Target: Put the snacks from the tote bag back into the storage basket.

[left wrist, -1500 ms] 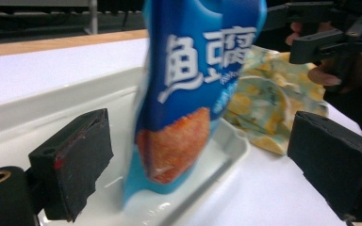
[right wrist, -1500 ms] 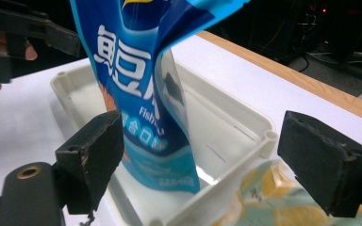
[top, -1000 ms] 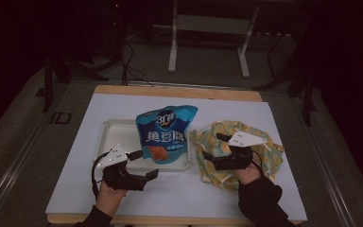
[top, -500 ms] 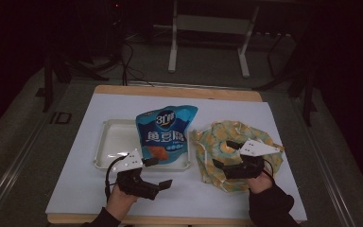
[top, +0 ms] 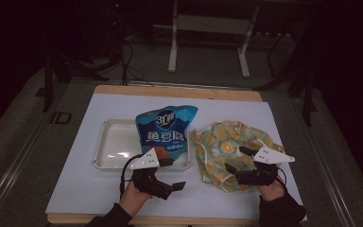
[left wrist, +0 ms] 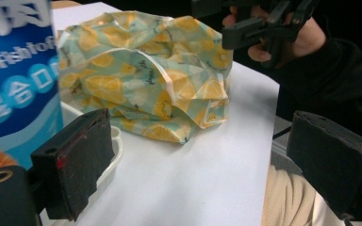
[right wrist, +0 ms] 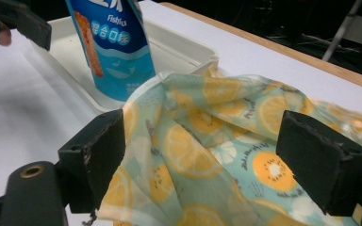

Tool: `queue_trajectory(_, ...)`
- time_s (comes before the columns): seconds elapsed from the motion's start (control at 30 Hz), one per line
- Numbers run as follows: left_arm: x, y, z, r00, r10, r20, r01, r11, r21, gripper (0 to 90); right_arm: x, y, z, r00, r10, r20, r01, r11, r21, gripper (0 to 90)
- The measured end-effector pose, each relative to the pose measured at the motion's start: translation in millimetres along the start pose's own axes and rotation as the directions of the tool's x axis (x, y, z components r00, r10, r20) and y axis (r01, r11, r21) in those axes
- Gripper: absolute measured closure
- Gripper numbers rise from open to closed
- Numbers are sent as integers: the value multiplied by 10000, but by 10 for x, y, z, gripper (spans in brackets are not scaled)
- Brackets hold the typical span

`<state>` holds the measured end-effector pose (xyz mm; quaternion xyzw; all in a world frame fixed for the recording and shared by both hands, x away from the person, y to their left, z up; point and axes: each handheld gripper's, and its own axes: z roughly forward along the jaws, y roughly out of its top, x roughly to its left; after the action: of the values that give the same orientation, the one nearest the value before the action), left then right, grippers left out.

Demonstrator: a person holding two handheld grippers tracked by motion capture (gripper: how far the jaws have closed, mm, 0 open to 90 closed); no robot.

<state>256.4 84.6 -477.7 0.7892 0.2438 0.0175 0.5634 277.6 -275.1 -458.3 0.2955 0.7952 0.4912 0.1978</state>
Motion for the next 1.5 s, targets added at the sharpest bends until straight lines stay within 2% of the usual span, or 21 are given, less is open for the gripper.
queue_trajectory(0.1, -9, -2, 66, 9999, 97, 132, -98, 9999, 69, 82, -8, -49, -66, 9999, 135, -27, -135, 9998, -150, 161)
queue_trajectory(0.23, -20, -25, 123, 9997, 214, 100, -216, 9996, 179, 83, -7, -119, -163, 9996, 290, 37, -288, 9986, -453, 161)
queue_trajectory(0.33, -4, -79, 162, 9996, 29, 278, -35, 9997, 231, 82, -19, -164, -226, 9989, 444, 147, -436, 9977, -518, 158)
queue_trajectory(0.57, -29, -126, 216, 9988, 391, 308, -404, 9983, 413, 64, -74, -276, -336, 9960, 788, 417, -762, 9953, -602, 145)
queue_trajectory(0.7, -32, -147, 250, 9987, 305, 406, -325, 9983, 491, 38, -107, -303, -345, 9955, 813, 485, -789, 9956, -500, 144)
queue_trajectory(1.0, -81, -175, 285, 9965, 636, 537, -675, 9951, 727, 38, -101, -304, -340, 9961, 758, 458, -729, 9954, -626, 142)
queue_trajectory(1.13, -80, -188, 274, 9969, 662, 434, -691, 9951, 703, 38, -89, -311, -340, 9959, 799, 422, -767, 9945, -716, 142)
queue_trajectory(1.37, -79, -205, 258, 9967, 762, 289, -779, 9949, 644, 38, -70, -327, -317, 9971, 584, 485, -557, 9969, -553, 142)
queue_trajectory(1.5, -82, -208, 251, 9965, 802, 223, -815, 9946, 641, 38, -78, -327, -344, 9966, 633, 522, -594, 9956, -723, 142)
